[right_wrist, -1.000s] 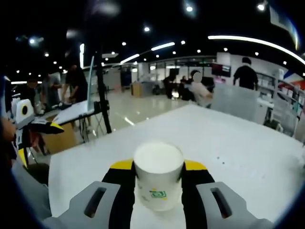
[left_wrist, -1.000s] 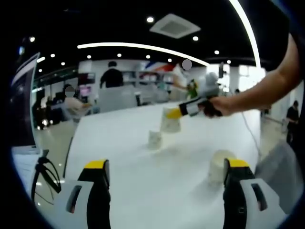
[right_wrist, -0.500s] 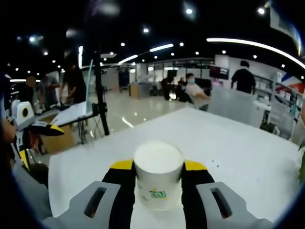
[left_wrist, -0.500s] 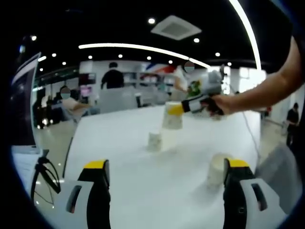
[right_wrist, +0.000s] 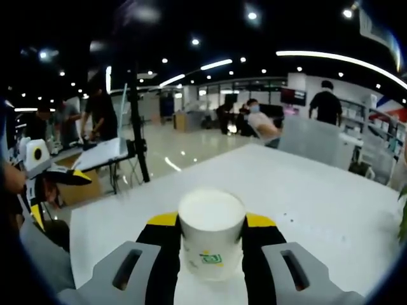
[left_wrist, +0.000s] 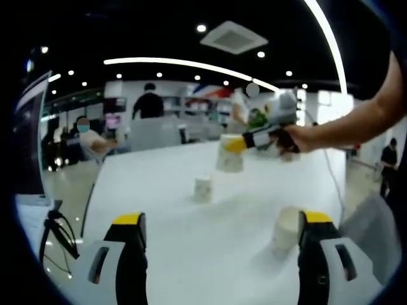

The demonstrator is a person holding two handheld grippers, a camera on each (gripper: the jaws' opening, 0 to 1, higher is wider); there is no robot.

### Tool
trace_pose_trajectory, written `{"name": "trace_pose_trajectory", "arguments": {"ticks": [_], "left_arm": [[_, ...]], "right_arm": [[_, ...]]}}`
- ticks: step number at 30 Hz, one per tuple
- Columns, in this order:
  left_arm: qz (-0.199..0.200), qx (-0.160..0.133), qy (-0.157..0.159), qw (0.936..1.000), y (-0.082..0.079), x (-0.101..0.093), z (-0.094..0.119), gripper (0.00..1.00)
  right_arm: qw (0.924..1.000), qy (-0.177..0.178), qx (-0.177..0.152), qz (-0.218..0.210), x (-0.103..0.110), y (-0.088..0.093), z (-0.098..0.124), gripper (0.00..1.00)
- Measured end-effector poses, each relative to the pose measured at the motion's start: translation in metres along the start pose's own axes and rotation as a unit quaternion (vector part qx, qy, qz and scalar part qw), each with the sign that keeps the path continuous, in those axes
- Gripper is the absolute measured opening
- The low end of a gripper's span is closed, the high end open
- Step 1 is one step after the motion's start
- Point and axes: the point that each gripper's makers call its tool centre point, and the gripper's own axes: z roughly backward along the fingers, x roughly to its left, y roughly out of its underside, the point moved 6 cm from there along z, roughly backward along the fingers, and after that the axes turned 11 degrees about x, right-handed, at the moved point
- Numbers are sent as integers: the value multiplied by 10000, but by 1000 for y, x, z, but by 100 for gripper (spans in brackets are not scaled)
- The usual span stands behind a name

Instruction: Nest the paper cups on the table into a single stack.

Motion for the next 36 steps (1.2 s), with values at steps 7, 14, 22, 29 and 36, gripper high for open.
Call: {"name": "trace_pose_trajectory", "arguments": {"ticks": [7, 14, 22, 29, 36], "left_arm": [[65, -87, 30, 9999, -4, -3, 0, 98], [28, -54, 87, 9999, -5, -7, -2, 97], [-61, -26, 174, 9998, -9, -13, -6, 98], [-103, -107, 268, 9995, -15, -16, -8, 98], [-158, -119, 395, 9990, -17, -20, -9, 98]], "right_arm": [[9999, -63, -29, 88, 4, -4, 12, 34], [9999, -71, -15, 99, 8, -1, 22, 34], [9997, -125, 44, 198, 15, 7, 32, 34], [9994, -212, 2, 267, 25, 4, 40, 34], [9987, -336, -47, 389, 37, 1, 49, 34]]}}
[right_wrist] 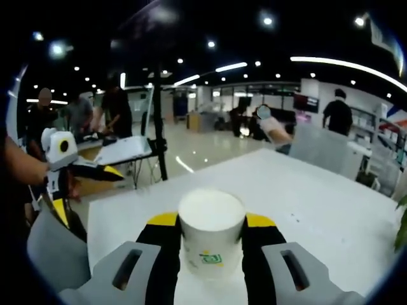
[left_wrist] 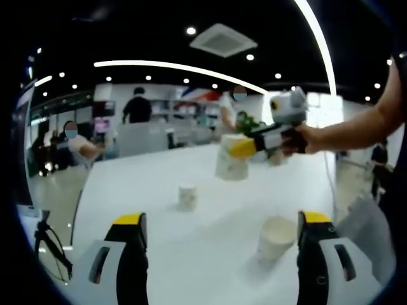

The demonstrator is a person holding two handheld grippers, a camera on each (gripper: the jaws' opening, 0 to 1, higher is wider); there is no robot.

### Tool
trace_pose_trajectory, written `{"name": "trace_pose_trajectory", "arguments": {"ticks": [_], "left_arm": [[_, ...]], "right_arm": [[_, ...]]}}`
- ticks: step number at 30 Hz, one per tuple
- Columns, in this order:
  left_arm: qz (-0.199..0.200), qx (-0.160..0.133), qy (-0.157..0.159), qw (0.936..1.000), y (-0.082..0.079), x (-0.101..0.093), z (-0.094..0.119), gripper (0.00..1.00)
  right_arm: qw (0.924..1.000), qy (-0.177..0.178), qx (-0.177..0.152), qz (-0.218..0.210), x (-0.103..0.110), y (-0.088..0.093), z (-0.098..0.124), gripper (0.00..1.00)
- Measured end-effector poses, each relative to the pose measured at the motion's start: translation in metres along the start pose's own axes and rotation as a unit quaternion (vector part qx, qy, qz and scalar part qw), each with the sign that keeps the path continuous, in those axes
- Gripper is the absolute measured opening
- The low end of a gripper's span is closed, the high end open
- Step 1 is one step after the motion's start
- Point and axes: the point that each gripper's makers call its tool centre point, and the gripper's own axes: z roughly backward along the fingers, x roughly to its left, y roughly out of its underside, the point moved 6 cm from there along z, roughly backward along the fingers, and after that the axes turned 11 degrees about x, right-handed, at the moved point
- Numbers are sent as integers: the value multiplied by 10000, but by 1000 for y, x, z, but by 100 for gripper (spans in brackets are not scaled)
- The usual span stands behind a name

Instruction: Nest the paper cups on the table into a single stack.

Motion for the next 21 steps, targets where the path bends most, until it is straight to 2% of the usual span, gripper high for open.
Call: {"name": "trace_pose_trajectory", "arguments": {"ticks": [12, 15, 21], "left_arm": [[-148, -22, 270, 9995, -5, -13, -4, 97], [-184, -38, 333, 9993, -6, -16, -6, 97], [-275, 2, 563, 9980, -7, -29, -11, 97]], "right_arm": [[9988, -459, -142, 68, 22, -1, 25, 34], [9975, -664, -216, 94, 29, -1, 32, 34], [9948, -930, -314, 290, 44, 3, 47, 34]]}}
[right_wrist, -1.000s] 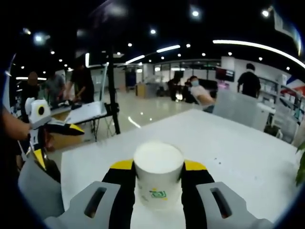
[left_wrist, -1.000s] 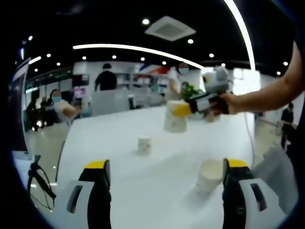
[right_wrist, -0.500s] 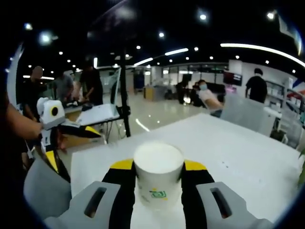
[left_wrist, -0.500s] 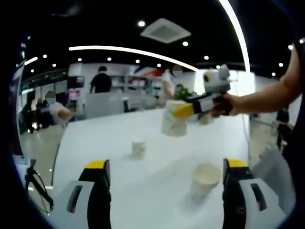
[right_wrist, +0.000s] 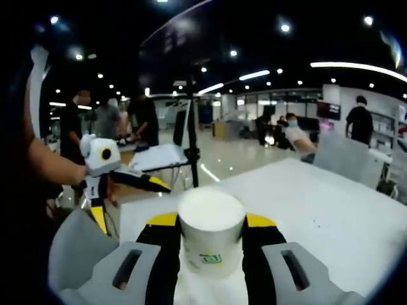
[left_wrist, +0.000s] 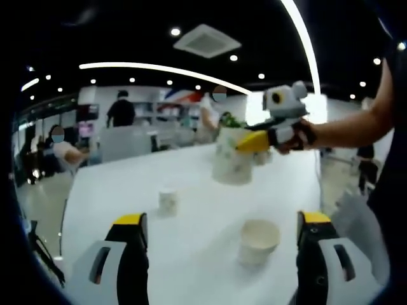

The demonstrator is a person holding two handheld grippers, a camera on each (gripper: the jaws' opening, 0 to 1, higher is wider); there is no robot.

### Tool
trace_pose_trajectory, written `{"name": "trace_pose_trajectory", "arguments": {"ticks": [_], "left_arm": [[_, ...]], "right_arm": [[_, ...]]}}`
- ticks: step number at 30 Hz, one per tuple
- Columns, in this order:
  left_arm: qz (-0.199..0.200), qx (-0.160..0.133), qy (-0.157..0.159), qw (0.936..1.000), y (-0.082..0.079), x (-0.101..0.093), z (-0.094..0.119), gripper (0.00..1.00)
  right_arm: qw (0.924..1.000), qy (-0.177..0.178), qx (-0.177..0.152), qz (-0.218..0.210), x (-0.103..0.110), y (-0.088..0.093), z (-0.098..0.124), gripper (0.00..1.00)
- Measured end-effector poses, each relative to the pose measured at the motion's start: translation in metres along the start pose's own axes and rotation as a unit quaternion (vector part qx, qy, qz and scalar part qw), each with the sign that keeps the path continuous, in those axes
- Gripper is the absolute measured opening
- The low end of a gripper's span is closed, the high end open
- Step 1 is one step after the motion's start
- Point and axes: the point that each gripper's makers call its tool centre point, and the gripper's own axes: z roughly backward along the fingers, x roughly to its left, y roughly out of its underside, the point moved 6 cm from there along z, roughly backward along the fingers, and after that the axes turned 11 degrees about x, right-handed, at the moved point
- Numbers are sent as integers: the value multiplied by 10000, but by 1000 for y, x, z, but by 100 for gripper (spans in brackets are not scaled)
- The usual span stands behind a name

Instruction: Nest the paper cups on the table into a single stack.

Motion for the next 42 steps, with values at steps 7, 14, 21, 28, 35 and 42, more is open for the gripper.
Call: {"name": "trace_pose_trajectory", "arguments": {"ticks": [7, 14, 21, 28, 35, 42], "left_arm": [[-33, -40, 149, 9999, -5, -10, -7, 96], [-37, -27, 334, 9994, -9, -23, -12, 93], [-85, -25, 499, 9987, -6, -35, -17, 91], [-60, -72, 624, 9980, -9, -42, -15, 88], [-67, -134, 815, 9966, -17, -50, -10, 83], [83, -123, 1222, 9924, -17, -59, -9, 69]], "right_arm": [[9997, -210, -99, 98, 16, 3, 13, 34], [9996, -263, -100, 31, 28, 5, 24, 34], [9980, -593, -140, 140, 45, 7, 32, 34], [9967, -749, -240, 188, 57, 5, 38, 35], [9945, -894, -467, 278, 69, 1, 44, 35], [9926, -827, -829, 319, 69, -4, 50, 35]]}}
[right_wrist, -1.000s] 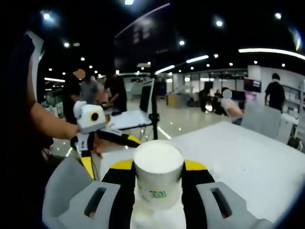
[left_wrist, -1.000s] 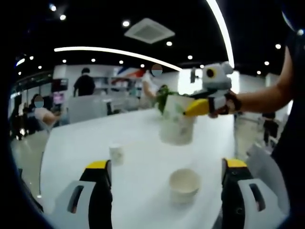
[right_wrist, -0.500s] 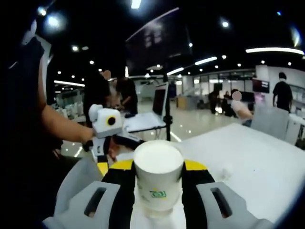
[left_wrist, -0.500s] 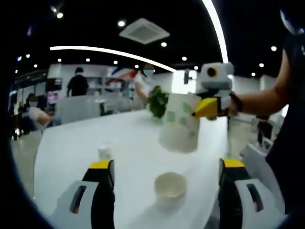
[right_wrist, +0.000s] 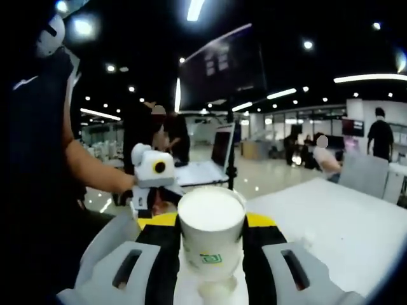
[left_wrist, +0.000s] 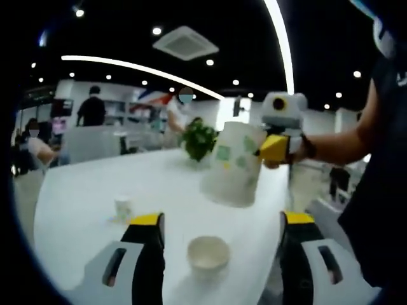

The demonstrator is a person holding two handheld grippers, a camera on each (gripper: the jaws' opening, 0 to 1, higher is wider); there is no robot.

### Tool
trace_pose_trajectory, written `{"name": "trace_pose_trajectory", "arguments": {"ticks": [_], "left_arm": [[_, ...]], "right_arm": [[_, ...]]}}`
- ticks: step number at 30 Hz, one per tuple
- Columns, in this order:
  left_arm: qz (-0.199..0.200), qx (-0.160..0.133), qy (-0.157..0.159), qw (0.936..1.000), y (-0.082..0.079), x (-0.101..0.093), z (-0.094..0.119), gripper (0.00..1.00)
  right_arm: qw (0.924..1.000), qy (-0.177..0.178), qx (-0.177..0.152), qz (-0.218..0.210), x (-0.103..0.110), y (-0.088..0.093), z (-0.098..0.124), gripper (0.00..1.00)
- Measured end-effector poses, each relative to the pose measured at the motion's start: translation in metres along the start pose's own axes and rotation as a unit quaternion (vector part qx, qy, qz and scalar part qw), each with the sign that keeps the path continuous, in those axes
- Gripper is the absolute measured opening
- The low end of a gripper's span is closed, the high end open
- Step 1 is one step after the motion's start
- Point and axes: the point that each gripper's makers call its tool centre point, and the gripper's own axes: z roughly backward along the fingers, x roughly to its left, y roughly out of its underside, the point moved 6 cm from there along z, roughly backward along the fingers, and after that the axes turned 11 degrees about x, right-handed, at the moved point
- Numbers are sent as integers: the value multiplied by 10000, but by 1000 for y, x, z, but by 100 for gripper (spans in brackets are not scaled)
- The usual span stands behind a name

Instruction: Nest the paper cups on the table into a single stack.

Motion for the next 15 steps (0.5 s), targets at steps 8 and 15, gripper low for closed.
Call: {"name": "trace_pose_trajectory", "arguments": {"ticks": [8, 15], "left_arm": [[258, -371, 814, 9957, -12, -20, 2, 56], [131, -486, 1058, 9931, -15, -29, 0, 46]], "right_arm": [[9997, -101, -231, -12, 6, -7, 0, 35], [9993, -167, -300, -137, 10, -3, 6, 35]]}}
